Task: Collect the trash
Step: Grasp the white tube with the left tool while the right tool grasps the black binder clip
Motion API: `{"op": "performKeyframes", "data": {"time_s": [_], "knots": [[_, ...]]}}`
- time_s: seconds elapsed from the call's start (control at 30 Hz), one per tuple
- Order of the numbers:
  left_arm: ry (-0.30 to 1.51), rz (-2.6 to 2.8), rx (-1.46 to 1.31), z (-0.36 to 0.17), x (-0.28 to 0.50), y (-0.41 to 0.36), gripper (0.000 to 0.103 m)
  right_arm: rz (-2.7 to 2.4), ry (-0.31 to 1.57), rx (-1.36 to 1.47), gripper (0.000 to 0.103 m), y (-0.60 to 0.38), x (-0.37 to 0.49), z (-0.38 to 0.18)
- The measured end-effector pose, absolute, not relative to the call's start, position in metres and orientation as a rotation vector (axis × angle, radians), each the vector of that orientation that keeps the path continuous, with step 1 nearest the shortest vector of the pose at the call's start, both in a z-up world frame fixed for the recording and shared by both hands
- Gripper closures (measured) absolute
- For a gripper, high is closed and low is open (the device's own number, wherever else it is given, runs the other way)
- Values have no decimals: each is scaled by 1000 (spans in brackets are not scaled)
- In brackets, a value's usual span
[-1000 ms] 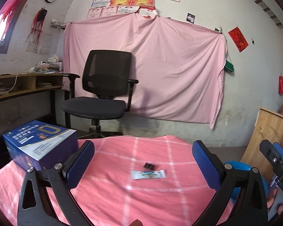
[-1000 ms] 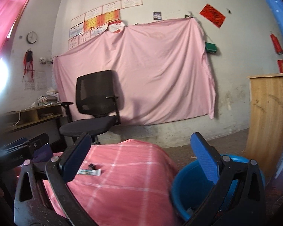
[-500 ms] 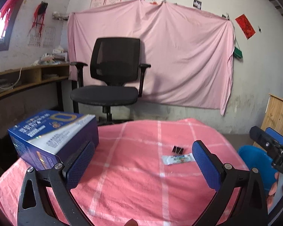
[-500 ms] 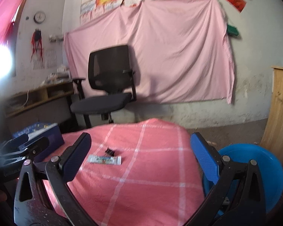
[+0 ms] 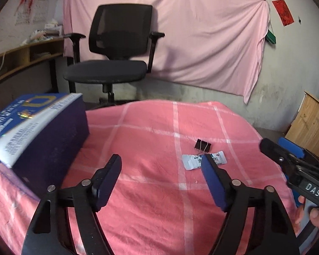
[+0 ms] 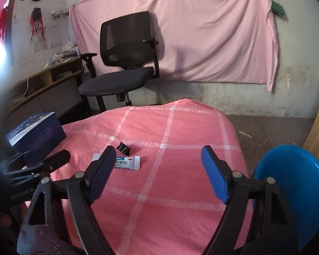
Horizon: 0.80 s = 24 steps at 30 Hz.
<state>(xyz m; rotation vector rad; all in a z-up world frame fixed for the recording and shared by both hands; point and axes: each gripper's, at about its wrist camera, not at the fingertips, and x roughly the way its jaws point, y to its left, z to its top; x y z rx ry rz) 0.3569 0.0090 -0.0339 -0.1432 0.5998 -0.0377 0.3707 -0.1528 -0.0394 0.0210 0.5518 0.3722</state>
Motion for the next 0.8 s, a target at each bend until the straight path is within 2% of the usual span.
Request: {"op": "performKeyframes", "data": {"time_s": [0.1, 0.23, 0.4, 0.67, 0.7, 0.73, 0.8], "knots": [[626, -59, -154, -38, 365, 10, 44, 401, 585, -11, 25, -139, 387, -42], [670, -59, -167, -43, 374, 12, 50, 458, 655, -31, 39, -122, 409, -50], [723, -68, -202, -52, 381, 20, 58, 529, 724, -37, 41, -99, 429, -59], [740, -105, -228, -54, 380, 28, 60, 580, 860, -45, 49, -84, 453, -80], [742, -114, -225, -54, 382, 27, 60, 580, 866, -40, 55, -85, 455, -81], [744, -123, -222, -54, 382, 26, 60, 578, 871, -31, 65, -86, 456, -81], [748, -143, -218, -54, 383, 25, 60, 576, 881, -8, 65, -92, 457, -82]]}}
